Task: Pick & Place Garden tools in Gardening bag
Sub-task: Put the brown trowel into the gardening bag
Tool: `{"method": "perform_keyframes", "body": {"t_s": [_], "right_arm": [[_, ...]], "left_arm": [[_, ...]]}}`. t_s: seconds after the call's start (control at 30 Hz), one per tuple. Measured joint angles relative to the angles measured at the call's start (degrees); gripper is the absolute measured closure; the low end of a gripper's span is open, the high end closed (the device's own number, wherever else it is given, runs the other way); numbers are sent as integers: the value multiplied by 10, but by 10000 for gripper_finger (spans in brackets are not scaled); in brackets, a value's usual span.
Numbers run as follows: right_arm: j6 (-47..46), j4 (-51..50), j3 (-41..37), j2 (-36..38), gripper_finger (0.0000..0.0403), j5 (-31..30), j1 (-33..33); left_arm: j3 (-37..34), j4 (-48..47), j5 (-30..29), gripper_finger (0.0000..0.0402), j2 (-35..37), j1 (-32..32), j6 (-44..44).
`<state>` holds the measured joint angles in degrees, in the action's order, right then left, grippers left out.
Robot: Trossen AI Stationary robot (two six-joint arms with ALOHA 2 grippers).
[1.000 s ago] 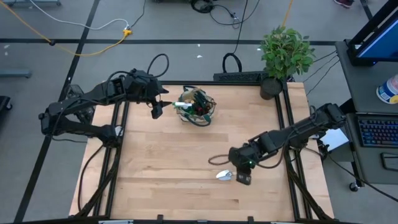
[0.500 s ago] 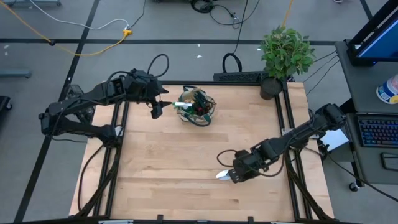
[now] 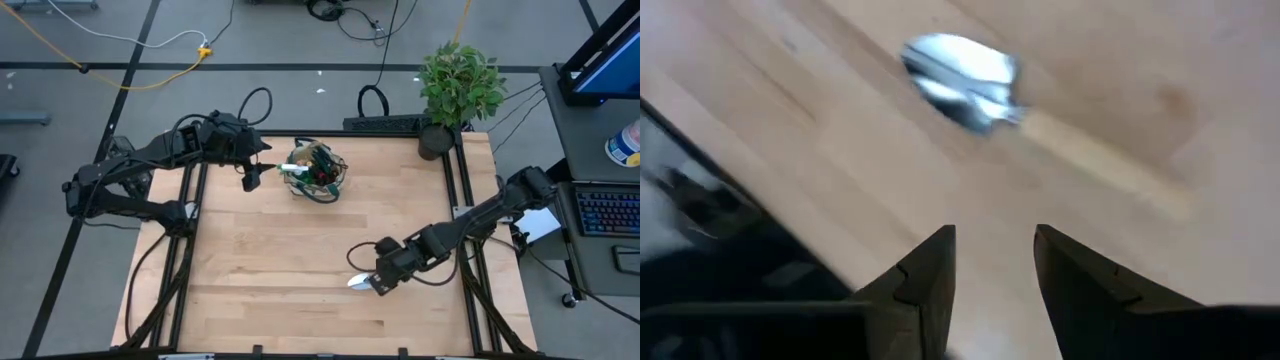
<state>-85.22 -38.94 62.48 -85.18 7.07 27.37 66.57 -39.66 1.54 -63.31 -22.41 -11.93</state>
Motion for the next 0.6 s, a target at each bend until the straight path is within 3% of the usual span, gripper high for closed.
{"method": "perform_keyframes", "body": {"t_s": [0.2, 0.47, 0.6], "right_arm": [[173, -99, -5, -4, 273, -17, -20], [338, -56, -45, -4, 273, 17, -25], [386, -55, -55, -4, 273, 5, -25]], "left_arm": [[0, 0, 1, 146, 0, 0, 0], [0, -1, 1, 146, 0, 0, 1], [0, -1, 1, 147, 0, 0, 2]]}}
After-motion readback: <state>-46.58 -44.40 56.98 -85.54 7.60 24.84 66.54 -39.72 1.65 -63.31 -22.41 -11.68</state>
